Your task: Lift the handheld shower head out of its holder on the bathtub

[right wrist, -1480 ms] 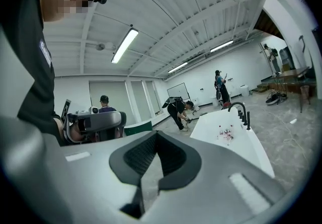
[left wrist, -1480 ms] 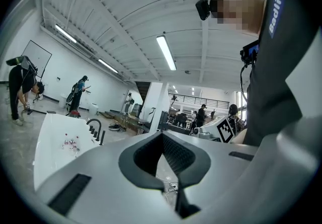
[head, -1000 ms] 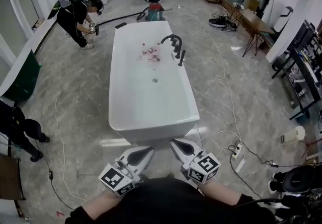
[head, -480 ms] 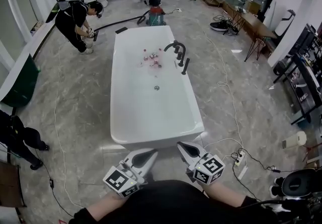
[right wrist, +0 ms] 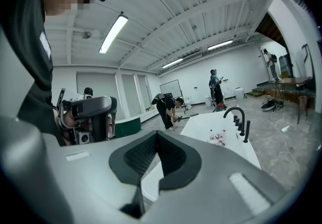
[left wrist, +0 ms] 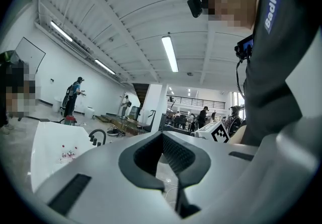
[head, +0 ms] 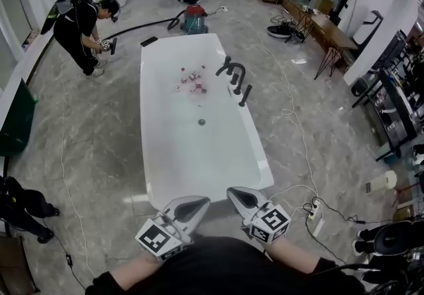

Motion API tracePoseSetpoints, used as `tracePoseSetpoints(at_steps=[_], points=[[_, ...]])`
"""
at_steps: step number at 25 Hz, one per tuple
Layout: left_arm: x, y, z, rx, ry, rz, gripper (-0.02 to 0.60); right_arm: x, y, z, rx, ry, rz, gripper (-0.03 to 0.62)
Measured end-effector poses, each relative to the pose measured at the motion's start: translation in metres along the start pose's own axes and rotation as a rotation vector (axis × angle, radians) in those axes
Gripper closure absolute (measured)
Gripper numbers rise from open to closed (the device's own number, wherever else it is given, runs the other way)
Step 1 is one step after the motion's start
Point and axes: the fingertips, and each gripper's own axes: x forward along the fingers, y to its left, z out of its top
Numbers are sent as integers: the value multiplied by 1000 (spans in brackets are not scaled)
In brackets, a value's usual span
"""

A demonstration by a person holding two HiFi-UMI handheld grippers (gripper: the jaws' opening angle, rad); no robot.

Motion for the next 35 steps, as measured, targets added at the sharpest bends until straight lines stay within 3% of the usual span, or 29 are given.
tracePoseSetpoints(at_steps=[9, 18, 28, 35], points=[[3, 63, 9, -23, 28, -12, 581, 58, -27, 12, 3, 4, -41, 592], [47, 84, 9, -14, 41, 39, 581, 72, -82, 18, 19, -1, 2, 592], [95, 92, 28, 9, 1, 121, 581, 68, -144, 42, 2, 2, 40, 592], [119, 107, 23, -6, 1, 165, 581, 81, -204, 46, -35, 36, 26, 592]])
